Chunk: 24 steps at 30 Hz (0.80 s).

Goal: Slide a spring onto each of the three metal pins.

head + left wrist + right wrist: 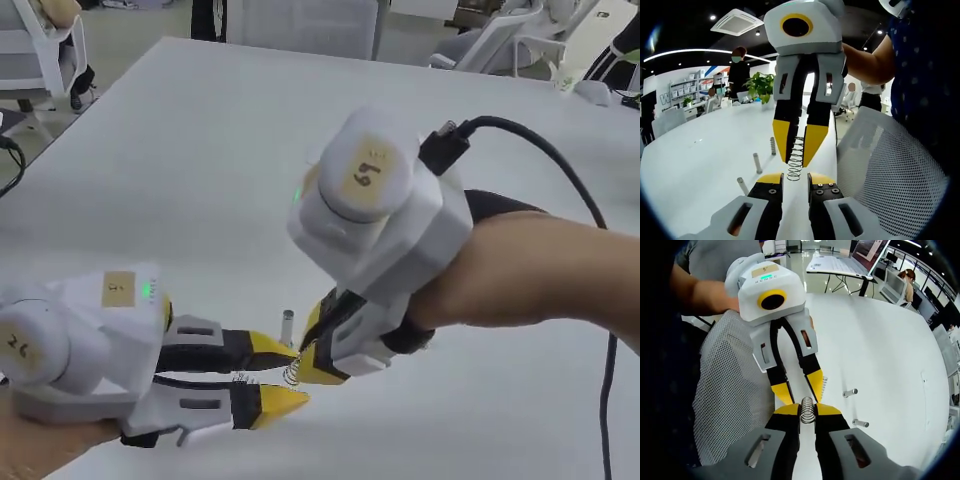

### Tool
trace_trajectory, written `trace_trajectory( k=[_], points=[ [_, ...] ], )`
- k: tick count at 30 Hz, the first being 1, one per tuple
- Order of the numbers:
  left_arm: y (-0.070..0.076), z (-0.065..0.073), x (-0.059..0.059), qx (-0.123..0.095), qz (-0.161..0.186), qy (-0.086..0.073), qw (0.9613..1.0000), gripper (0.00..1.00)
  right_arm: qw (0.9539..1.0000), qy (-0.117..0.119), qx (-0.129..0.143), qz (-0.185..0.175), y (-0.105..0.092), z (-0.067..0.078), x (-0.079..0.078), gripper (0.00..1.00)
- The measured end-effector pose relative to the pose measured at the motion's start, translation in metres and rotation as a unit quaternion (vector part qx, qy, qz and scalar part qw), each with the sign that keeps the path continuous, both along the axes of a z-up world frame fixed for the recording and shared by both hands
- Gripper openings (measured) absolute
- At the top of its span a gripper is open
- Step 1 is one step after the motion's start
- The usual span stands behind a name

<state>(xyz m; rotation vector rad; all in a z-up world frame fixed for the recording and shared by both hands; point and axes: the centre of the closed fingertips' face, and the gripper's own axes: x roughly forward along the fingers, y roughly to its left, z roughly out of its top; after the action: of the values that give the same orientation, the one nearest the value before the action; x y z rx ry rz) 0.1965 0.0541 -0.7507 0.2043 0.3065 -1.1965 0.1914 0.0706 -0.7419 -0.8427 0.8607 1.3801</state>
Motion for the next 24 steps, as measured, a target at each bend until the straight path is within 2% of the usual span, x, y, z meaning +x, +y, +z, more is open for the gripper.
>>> trace_trajectory(
  k=[5, 8, 24],
  points=[
    [0.005, -0.001, 0.001, -0.006, 0.014, 0.014, 0.9998, 0.26, 1.0000, -0.003, 0.000, -0.006, -0.005, 0.003, 0.006, 0.08],
    [0.009, -0.002, 0.002, -0.007, 0.023, 0.016, 0.9996, 0.30, 0.9999, -0.003, -0.003, -0.011, -0.011, 0.004, 0.007, 0.08],
    [0.023, -0.009, 0.011, -0.002, 0.062, 0.021, 0.9978, 0.51, 0.9988, -0.017, -0.010, -0.045, -0.039, 0.012, 0.035, 0.08]
  ],
)
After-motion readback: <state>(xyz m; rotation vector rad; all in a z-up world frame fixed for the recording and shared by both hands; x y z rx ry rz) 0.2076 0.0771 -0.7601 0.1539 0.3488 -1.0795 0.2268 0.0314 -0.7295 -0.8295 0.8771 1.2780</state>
